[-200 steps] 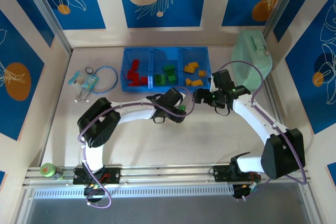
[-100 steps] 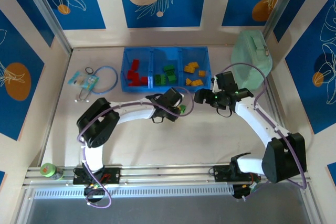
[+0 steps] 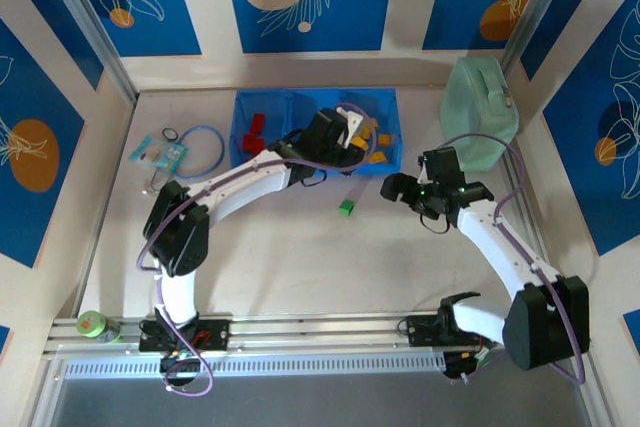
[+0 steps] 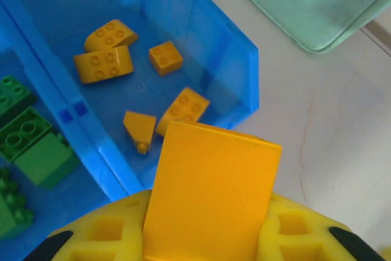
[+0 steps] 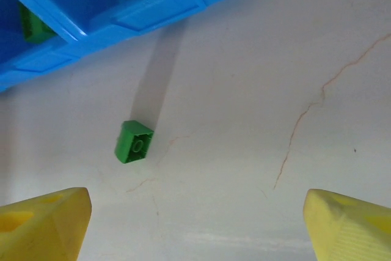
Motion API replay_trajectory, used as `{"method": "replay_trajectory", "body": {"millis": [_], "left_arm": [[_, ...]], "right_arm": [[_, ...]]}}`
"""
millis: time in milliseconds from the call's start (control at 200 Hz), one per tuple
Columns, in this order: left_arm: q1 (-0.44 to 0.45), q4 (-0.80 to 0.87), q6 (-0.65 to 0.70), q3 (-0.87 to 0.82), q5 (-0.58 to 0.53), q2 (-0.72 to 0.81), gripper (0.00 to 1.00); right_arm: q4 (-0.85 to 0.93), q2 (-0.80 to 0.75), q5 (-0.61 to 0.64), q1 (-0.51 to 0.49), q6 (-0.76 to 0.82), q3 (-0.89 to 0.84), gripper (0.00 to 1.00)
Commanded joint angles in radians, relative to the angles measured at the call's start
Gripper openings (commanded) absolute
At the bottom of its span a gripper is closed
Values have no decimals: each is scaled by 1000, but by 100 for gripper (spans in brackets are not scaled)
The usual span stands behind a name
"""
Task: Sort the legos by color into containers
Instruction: Place the lego in the container, then pick up the lego from the center of the table.
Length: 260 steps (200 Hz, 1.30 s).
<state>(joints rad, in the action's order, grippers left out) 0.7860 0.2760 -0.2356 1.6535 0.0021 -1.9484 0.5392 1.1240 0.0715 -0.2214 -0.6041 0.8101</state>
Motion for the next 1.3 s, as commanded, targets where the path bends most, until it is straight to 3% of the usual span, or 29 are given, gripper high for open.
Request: {"method": "replay_trajectory", "body": {"millis": [0, 375, 425, 480, 530, 876, 1296], "left_arm": [[-17, 69, 32, 111, 53, -99, 26], [-36, 180, 76, 491, -18, -343, 31], [-39, 216, 80, 558, -38, -377, 43], [-40, 273, 88, 632, -52, -398, 70], [-37, 299, 89, 655, -53, -385, 77], [-23, -30, 87, 139, -91, 73, 81], [-24, -201, 23, -469, -187, 518, 82]], "right_arm": [[22, -58, 0, 6, -16, -25, 90], [-33, -155, -67, 8, -28, -106, 90], [-25, -161, -56, 3, -28, -107, 90], [-15, -170, -43, 0, -25, -106, 90], [-5, -177, -36, -3, -20, -108, 90], [12, -126, -29, -27, 17, -90, 90], [17, 178, 30, -237, 57, 90, 90]]}}
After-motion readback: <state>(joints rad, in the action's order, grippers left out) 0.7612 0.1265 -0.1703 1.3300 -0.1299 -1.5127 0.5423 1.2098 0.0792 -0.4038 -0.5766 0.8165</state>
